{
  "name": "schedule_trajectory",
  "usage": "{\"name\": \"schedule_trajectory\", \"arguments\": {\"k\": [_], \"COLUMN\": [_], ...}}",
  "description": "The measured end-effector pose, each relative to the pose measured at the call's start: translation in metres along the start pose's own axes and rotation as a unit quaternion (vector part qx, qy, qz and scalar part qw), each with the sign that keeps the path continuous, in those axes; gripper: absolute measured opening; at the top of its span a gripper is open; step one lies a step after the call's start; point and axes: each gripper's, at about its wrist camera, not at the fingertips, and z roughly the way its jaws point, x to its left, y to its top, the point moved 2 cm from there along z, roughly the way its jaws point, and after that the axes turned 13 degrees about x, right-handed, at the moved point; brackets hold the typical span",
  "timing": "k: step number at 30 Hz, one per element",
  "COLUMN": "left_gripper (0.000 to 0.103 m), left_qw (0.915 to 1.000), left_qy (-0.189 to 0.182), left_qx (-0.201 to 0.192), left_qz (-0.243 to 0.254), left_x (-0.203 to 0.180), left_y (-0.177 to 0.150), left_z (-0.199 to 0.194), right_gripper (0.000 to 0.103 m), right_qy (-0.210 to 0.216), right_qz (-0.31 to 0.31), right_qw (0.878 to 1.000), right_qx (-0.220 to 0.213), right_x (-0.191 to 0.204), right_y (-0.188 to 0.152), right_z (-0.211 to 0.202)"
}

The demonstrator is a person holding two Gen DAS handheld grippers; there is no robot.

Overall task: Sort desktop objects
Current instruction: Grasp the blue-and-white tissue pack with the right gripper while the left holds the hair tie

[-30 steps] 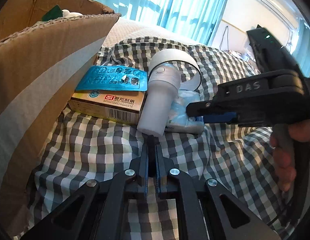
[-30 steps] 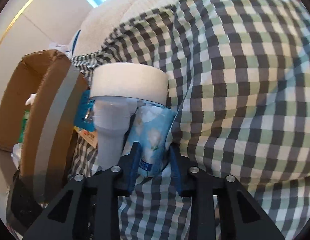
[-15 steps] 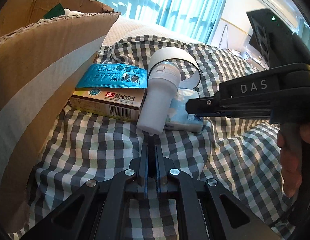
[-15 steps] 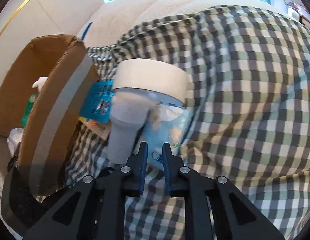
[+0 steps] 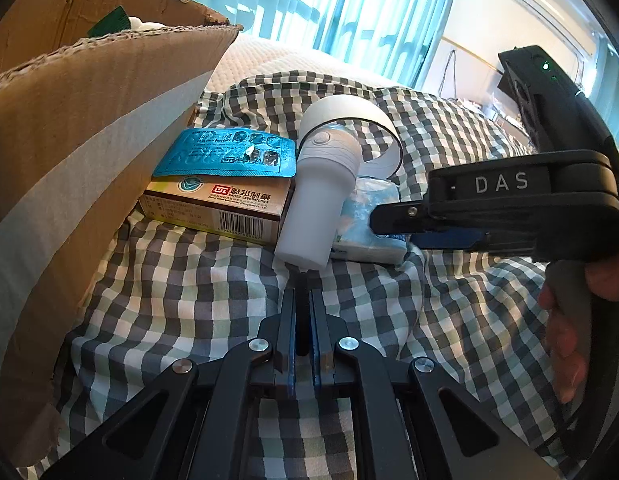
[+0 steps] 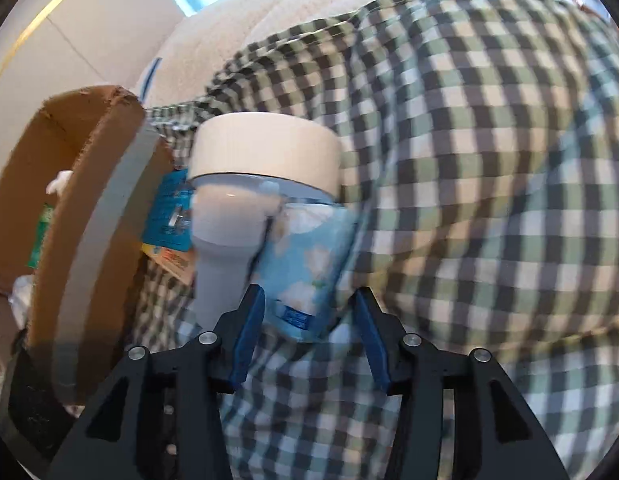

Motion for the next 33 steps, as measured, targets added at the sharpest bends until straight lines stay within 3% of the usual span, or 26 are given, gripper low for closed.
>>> {"name": "schedule_trajectory", "arguments": {"k": [4, 6, 9, 13, 15, 19, 21, 22, 24, 29, 33], "left_gripper": [0.006, 0.006, 0.006, 0.006, 0.006, 0.006, 0.006, 0.006, 0.006, 0.006, 0.006], "left_qw": [1.0, 1.0, 1.0, 1.0, 1.0, 1.0, 1.0, 1.0, 1.0, 1.0, 0.9998], "left_qy": [0.0, 0.0, 0.0, -0.001, -0.001, -0.001, -0.001, -0.001, -0.001, -0.002, -0.018], "left_qx": [0.0, 0.0, 0.0, 0.0, 0.0, 0.001, 0.001, 0.001, 0.001, 0.001, -0.006], "left_qz": [0.0, 0.001, 0.001, 0.002, 0.002, 0.002, 0.002, 0.003, 0.003, 0.004, 0.009], "left_x": [0.0, 0.0, -0.001, -0.001, -0.001, -0.001, -0.001, -0.001, -0.001, -0.002, -0.003], "left_y": [0.001, 0.0, 0.0, 0.001, 0.0, 0.001, 0.001, 0.002, 0.002, 0.002, -0.001], "left_z": [0.0, 0.0, 0.0, 0.001, 0.001, 0.001, 0.002, 0.002, 0.003, 0.005, 0.0], "right_gripper": [0.038, 0.038, 0.038, 0.038, 0.038, 0.039, 0.031, 0.02, 0.02, 0.019, 0.019], "right_qy": [0.002, 0.013, -0.005, -0.008, 0.016, 0.07, 0.086, 0.087, 0.068, 0.08, 0.052], "right_qz": [-0.008, -0.017, -0.031, -0.015, 0.0, 0.012, 0.003, -0.01, -0.025, -0.016, -0.034], "right_qw": [1.0, 0.999, 0.999, 1.0, 0.999, 0.997, 0.996, 0.996, 0.997, 0.997, 0.998], "right_qx": [-0.014, -0.025, -0.028, 0.019, 0.035, 0.027, 0.006, -0.001, 0.0, 0.009, 0.009], "right_x": [0.003, 0.008, 0.014, 0.01, 0.007, 0.003, 0.006, 0.01, 0.016, 0.009, 0.015], "right_y": [-0.001, 0.002, 0.002, -0.002, 0.002, 0.006, 0.008, 0.01, 0.013, 0.016, 0.012], "right_z": [-0.009, -0.018, -0.022, 0.0, 0.011, 0.011, 0.002, -0.002, -0.002, 0.01, -0.001]}}
